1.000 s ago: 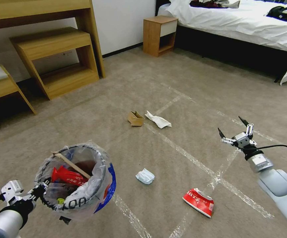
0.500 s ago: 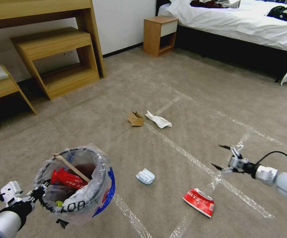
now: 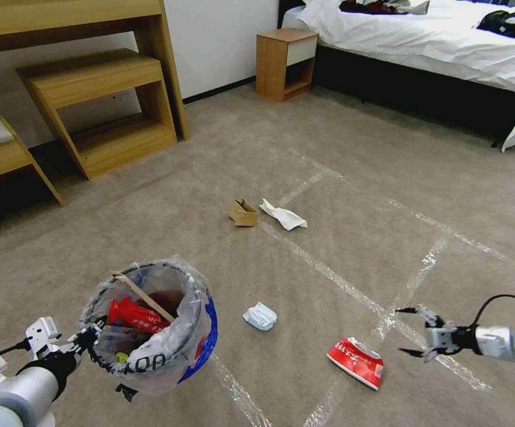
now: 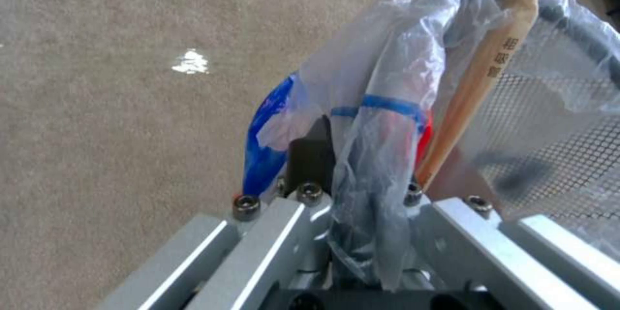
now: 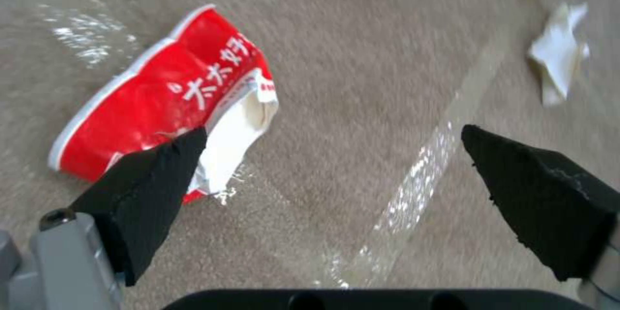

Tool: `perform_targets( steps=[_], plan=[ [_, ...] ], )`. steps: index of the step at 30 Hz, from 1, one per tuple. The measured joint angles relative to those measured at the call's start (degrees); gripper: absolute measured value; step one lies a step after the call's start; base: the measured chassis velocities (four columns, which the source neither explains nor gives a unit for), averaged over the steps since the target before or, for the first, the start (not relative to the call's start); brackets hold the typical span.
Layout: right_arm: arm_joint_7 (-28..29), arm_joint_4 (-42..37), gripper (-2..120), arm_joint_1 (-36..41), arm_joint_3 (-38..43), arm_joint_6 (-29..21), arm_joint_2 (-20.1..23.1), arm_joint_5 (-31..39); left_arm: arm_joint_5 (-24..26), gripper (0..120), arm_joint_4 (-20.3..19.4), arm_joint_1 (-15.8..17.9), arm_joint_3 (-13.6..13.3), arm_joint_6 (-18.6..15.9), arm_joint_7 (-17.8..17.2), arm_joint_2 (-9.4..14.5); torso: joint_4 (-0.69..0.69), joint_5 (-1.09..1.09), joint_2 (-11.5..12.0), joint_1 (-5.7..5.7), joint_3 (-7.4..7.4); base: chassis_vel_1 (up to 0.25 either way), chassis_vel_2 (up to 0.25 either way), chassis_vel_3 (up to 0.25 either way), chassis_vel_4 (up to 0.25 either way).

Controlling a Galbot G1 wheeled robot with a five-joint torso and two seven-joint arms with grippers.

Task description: Pick up the trash bin and place the garbage on the floor into it.

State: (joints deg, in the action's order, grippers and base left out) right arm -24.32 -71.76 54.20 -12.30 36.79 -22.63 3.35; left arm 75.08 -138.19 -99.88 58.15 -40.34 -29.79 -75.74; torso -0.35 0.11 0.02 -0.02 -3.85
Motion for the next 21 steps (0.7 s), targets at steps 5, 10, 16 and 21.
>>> perform_targets(
  steps=[5, 10, 16, 21],
  plan=[
    [3.12, -2.57, 100, 1.39, -1.08, -6.16, 0.59, 2.99, -0.59, 0, 0.19, 0.18, -0.77, 0.0, 0.0, -0.05, -0.01, -0.01, 0.0, 0.0, 0.0, 0.0, 0.0, 0.0, 0.0],
    [7.33, -4.29, 100, 1.64, -4.6, -13.37, 0.59, 7.04, -1.61, 0, 0.29, -0.18, -1.37, 0.11, 0.02, -0.71, 0.0, 0.0, 0.0, 0.0, 0.0, 0.0, 0.0, 0.0, 0.0],
    [11.49, -3.42, 100, 1.53, -9.58, -18.47, -2.48, 11.9, -2.47, 0, 0.29, -0.39, -1.42, 0.3, 0.04, -1.47, -0.02, 0.01, 0.0, 0.0, 0.0, 0.0, 0.0, 0.0, 0.0],
    [13.95, -2.86, 100, 1.13, -11.91, -21.52, -5.44, 13.37, -3.42, 0, 0.3, -0.77, -1.57, 0.35, 0.21, -2.3, -0.01, 0.01, 0.0, 0.0, 0.0, 0.0, 0.0, 0.0, 0.0]
  ],
)
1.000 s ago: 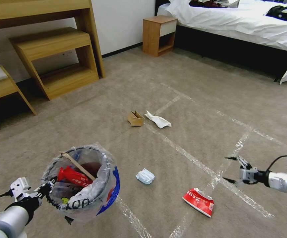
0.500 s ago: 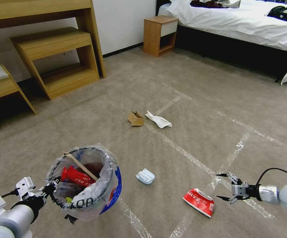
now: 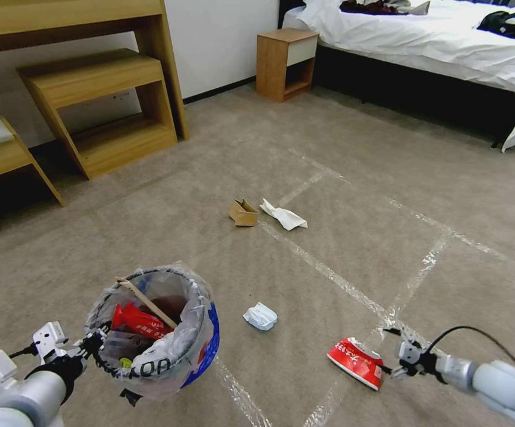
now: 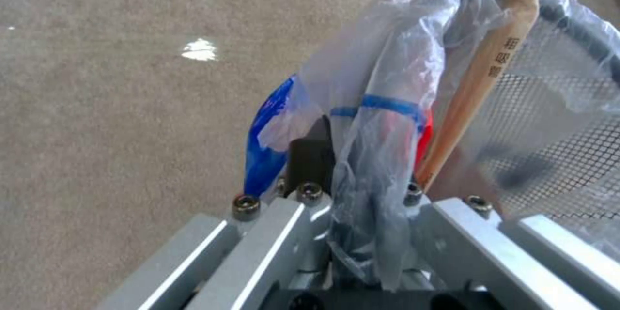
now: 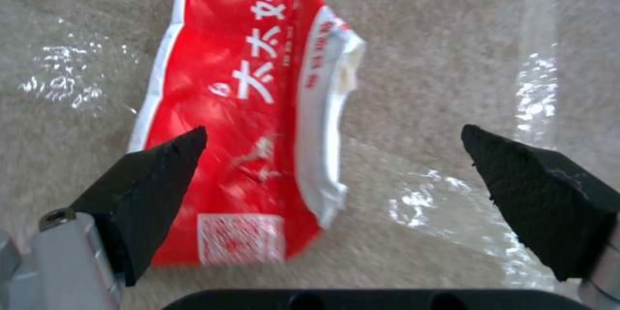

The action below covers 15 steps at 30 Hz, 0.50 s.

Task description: Pick up the trash bin and place the garbage on the floor into it.

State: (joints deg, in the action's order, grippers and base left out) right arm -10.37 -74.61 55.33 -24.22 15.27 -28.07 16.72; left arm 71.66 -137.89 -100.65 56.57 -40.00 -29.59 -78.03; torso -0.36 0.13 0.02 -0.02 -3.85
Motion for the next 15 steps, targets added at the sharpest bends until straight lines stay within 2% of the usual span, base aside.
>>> perform_targets(
  steps=[7, 15],
  plan=[
    [1.13, 3.27, 100, -2.68, -2.16, -0.72, -3.75, 0.57, -0.41, 0, 0.23, -0.4, 0.24, 0.06, 0.13, -0.27, 0.0, -0.01, 0.0, 0.0, 0.0, 0.0, 0.0, 0.0, 0.0],
    [2.29, 6.84, 100, -8.17, -5.55, -2.01, -8.45, 4.39, -0.48, 0, 0.55, -0.55, 0.66, 0.15, 0.26, -0.16, 0.01, -0.01, 0.0, 0.0, 0.0, 0.0, 0.0, 0.0, 0.0]
  ],
)
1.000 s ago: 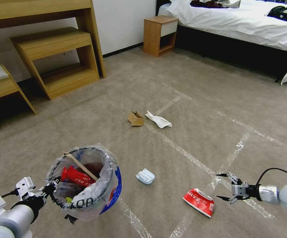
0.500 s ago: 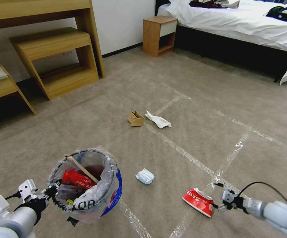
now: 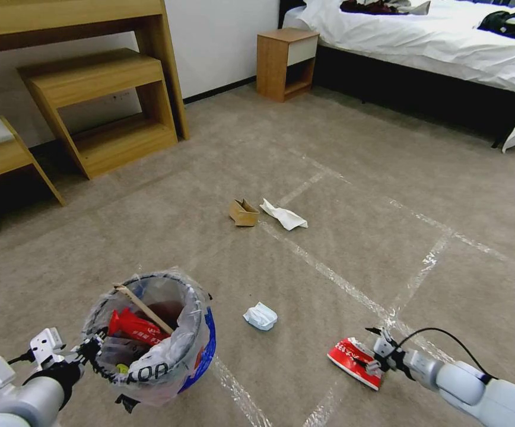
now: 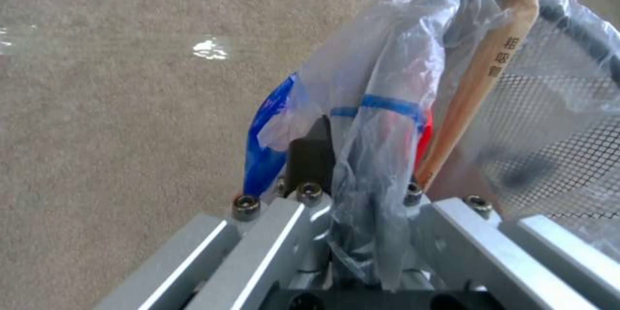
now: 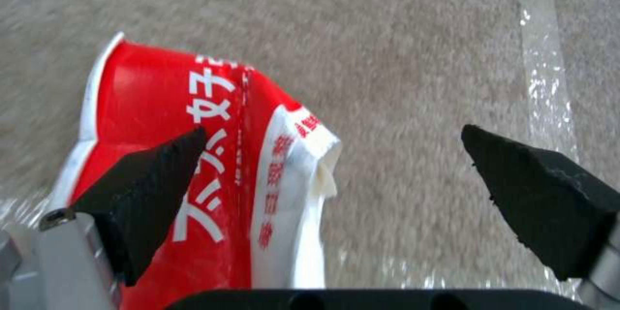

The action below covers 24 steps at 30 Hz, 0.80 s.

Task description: Pick up the trash bin and place the garbage on the floor into it.

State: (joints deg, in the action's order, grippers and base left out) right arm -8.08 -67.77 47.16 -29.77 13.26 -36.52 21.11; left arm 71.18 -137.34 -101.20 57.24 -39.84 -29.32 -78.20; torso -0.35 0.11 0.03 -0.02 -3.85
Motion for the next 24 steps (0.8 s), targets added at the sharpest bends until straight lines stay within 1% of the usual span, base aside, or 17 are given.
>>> perform_targets(
  steps=[9, 17, 24],
  plan=[
    [-0.21, 2.97, 100, 0.05, -0.57, -0.28, -1.72, 1.69, 0.0, 0, 0.1, 0.01, 0.15, 0.08, 0.01, 0.34, -0.01, 0.0, 0.0, 0.0, 0.0, 0.0, 0.0, 0.0, 0.0],
    [-0.02, 1.92, 100, 2.26, 1.12, -0.24, 0.01, 1.74, -0.05, 0, 0.26, 0.92, -0.33, 0.09, -0.12, 0.38, -0.02, 0.0, 0.0, 0.0, 0.0, 0.0, 0.0, 0.0, 0.0],
    [0.41, 0.56, 100, 3.0, 1.48, -0.63, 0.53, 2.14, -0.42, 0, 0.14, 0.7, -0.58, 0.13, -0.15, 0.1, -0.02, 0.0, 0.0, 0.0, 0.0, 0.0, 0.0, 0.0, 0.0]
  ],
)
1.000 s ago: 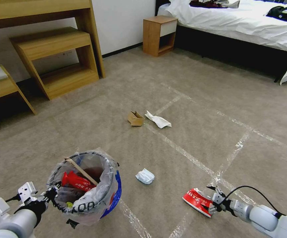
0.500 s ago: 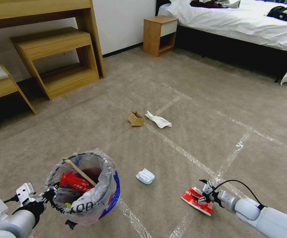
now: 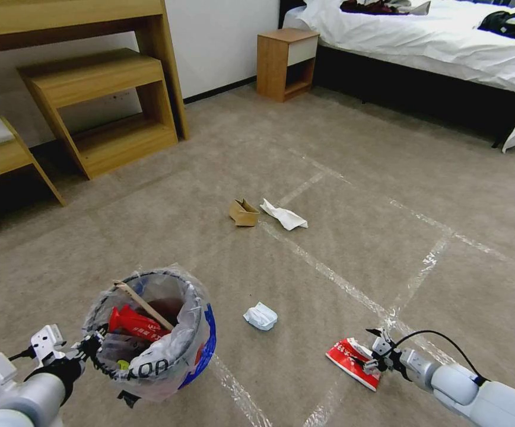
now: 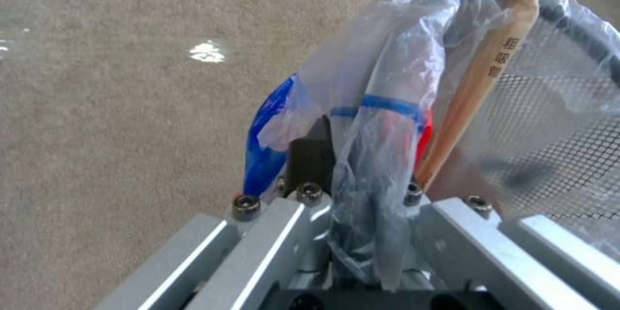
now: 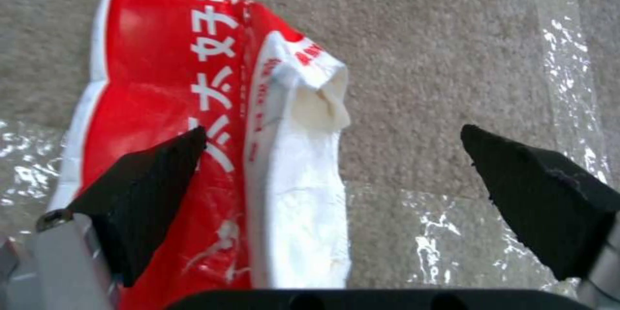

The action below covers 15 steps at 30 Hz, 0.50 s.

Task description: Pick up the trash bin and place the garbage on the floor into it.

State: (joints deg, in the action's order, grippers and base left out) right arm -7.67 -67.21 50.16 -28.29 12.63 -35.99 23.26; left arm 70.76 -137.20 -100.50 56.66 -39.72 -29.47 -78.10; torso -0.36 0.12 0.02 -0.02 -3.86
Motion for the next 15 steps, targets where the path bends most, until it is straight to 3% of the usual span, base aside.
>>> perform_targets(
  steps=[4, 6, 15],
  plan=[
    [-0.24, -0.82, 95, 0.38, -0.23, -0.45, 0.11, 0.51, 0.01, 0, -0.36, -0.28, 0.27, 0.09, -0.02, 0.0, 0.0, -0.01, 0.0, 0.0, 0.0, 0.0, 0.0, 0.0, 0.0],
    [-0.53, -1.21, 84, 0.68, -0.58, -0.51, 0.33, 1.22, 0.01, 0, -0.49, -0.5, 0.34, 0.15, -0.07, 0.0, 0.0, 0.0, 0.0, 0.0, 0.0, 0.0, 0.0, 0.0, 0.0],
    [1.49, -1.6, 58, 1.35, -1.62, -2.28, 1.23, 3.28, -0.1, 0, -0.97, -0.92, 0.37, 0.3, -0.13, -0.14, 0.02, -0.02, 0.0, 0.0, 0.0, 0.0, 0.0, 0.0, 0.0]
  ],
)
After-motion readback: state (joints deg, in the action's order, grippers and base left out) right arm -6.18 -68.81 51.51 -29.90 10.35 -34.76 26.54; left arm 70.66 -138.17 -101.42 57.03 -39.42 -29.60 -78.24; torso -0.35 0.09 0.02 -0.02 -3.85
